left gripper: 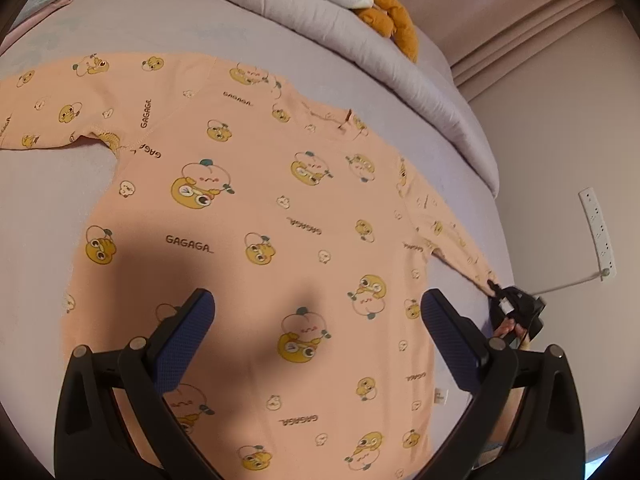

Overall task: Fold small clothes
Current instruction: 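Grasp the sleeve cuff nearest the right tool with the right tool, then fold the gripped sleeve across the shirt body with the right tool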

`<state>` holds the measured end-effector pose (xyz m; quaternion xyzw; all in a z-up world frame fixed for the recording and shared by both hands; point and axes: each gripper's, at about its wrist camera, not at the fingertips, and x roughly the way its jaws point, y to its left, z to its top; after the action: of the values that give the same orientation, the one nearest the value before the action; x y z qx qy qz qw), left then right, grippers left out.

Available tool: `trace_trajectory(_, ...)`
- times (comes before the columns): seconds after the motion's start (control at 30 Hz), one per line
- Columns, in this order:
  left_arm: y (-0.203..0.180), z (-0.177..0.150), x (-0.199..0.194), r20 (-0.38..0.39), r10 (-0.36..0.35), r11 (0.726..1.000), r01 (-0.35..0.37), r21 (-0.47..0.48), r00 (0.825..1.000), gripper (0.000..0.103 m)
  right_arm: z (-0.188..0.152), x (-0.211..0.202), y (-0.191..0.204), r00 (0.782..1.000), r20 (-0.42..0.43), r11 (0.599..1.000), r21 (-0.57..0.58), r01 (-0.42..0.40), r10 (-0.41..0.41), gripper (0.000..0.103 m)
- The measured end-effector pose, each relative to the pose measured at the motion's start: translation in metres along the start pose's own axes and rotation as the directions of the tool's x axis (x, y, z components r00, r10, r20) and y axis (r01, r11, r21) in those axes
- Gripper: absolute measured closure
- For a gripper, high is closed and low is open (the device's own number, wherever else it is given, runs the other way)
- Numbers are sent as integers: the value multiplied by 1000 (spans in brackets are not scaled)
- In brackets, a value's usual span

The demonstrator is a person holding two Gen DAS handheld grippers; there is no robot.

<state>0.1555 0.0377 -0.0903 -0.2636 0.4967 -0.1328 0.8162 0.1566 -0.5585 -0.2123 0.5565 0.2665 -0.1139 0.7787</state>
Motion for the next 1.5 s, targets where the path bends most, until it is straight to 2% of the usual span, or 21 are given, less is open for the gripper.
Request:
trace_trajectory(0.13, 7, 3, -5, -8, 27, 1000, -27, 10, 1000, 0, -10, -12, 52, 1000, -16, 986, -166, -14, 11, 96)
trace_trajectory(0.23, 10, 5, -13, 7, 31, 999, -31, 23, 999, 0, -33, -26, 114, 999, -35, 945, -324, -44, 34, 96)
trace_trajectory(0.43, 24, 4, -43, 68, 27, 999, -29, 30, 997, 0, -105, -38, 244, 993, -98, 816, -567, -114, 70, 96)
trace_trajectory(0.53, 38, 1, -60, 97, 30, 999, -32, 20, 995, 0, -151, -31, 301, 989, -130, 734, -666, -136, 65, 96)
trace_trajectory(0.63, 56, -1, -76, 123, 44, 999, -46, 6, 991, 0, -215, -16, 347, 987, -151, 611, -778, -148, 46, 96)
trace_trajectory(0.7, 67, -1, -85, 134, 51, 999, -51, -9, 990, 0, -257, -1, 361, 986, -164, 523, -839, -150, 20, 96)
trace_trajectory(0.73, 73, -1, -89, 139, 54, 999, -52, -18, 989, 0, -278, 9, 369, 987, -161, 474, -869, -143, 3, 96)
trace_trajectory(0.77, 81, -1, -94, 146, 58, 998, -54, -30, 988, 0, -304, 23, 372, 988, -151, 408, -904, -129, -22, 96)
trace_trajectory(0.87, 98, -3, -103, 159, 69, 997, -61, -52, 985, 0, -369, 52, 374, 987, -130, 250, -962, -105, -89, 96)
trace_trajectory(0.97, 112, -2, -108, 162, 85, 994, -73, -76, 983, 0, -427, 87, 366, 984, -75, 80, -995, -63, -162, 96)
trace_trajectory(1.1, 129, -2, -113, 172, 97, 990, -78, -114, 980, 0, -481, 123, 343, 963, -15, -94, -995, -42, -267, 96)
trace_trajectory(1.17, 137, -2, -117, 181, 101, 988, -78, -132, 978, 0, -503, 130, 333, 954, -5, -164, -985, -57, -299, 88)
trace_trajectory(1.2, 142, -3, -120, 186, 103, 987, -77, -140, 977, 0, -507, 129, 332, 953, -21, -178, -981, -78, -301, 80)
trace_trajectory(1.27, 148, -3, -123, 194, 104, 984, -73, -162, 976, 0, -519, 122, 330, 953, -72, -200, -970, -135, -295, 58)
trace_trajectory(1.3, 152, -4, -124, 196, 104, 982, -70, -176, 975, 0, -525, 118, 332, 952, -95, -212, -964, -162, -292, 39)
trace_trajectory(1.33, 157, -4, -126, 198, 103, 979, -64, -192, 975, 0, -532, 112, 332, 952, -123, -222, -957, -189, -279, 34)
trace_trajectory(1.4, 163, -5, -129, 206, 100, 976, -56, -209, 974, 0, -534, 94, 335, 945, -217, -223, -936, -272, -243, 34)
trace_trajectory(1.43, 166, -6, -130, 210, 99, 975, -52, -218, 973, 0, -528, 86, 338, 937, -266, -200, -929, -312, -227, 34)
trace_trajectory(1.5, 176, -6, -134, 222, 85, 968, -28, -249, 971, 0, -512, 78, 342, 903, -378, -95, -910, -403, -206, 34)
